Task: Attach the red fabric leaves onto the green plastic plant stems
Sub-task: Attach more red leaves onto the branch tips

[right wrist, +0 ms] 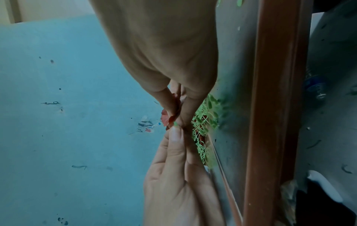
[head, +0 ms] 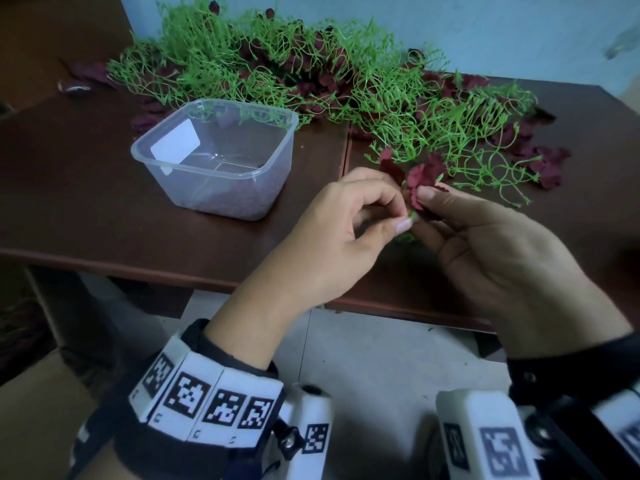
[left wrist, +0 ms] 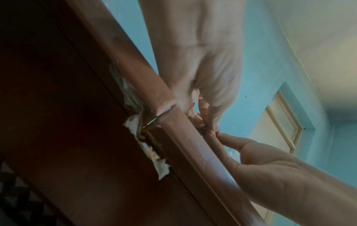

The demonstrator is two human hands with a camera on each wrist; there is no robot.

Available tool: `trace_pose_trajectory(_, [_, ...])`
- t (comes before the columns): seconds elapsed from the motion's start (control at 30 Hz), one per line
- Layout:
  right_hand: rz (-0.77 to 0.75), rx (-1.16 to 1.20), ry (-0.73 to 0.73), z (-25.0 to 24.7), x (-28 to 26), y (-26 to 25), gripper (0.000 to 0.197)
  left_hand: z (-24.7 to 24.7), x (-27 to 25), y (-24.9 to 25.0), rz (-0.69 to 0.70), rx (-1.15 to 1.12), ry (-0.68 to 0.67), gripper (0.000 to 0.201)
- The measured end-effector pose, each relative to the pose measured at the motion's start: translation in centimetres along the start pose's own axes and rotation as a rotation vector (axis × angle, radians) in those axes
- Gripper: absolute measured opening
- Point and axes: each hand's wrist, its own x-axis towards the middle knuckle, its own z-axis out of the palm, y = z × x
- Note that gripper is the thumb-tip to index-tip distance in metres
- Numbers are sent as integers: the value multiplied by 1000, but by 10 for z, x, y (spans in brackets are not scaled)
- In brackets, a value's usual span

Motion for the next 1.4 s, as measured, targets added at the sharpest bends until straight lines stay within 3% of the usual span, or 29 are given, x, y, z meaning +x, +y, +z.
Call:
trace_pose_trajectory(0.13, [-8, -8, 5, 1, -3, 0, 16, -2, -1, -1, -25, 9, -39, 3])
trace_pose_trajectory(0.3, [-21, 63, 53, 2, 4, -11, 6, 9, -10, 0, -93, 20, -249, 2])
trace_pose_trajectory(0.47, [-159, 11, -3, -1, -2, -13, 8, -5, -1, 6, -108, -107, 118, 12])
trace_pose_trajectory(0.57, [-182, -35, -29, -3, -3, -12, 14, -20, -1, 0, -187, -50, 250, 18])
trace_pose_trajectory(0.8, [-152, -59, -67, -7, -4, -7, 16, -17, -3, -8, -239, 178, 292, 12])
trace_pose_trajectory(0.97, [-125, -87, -124, -8, -5, -5, 19, -17, -3, -11, -255, 280, 237, 10])
trace_pose_trajectory(1.13, [-125, -127, -133, -7, -5, -2, 14, -15, -2, -8, -187, 367, 194, 8])
trace_pose_trajectory(1.4, [-117, -132, -172, -7, -8, 0, 11, 2, -3, 5, -54, 252, 380, 11])
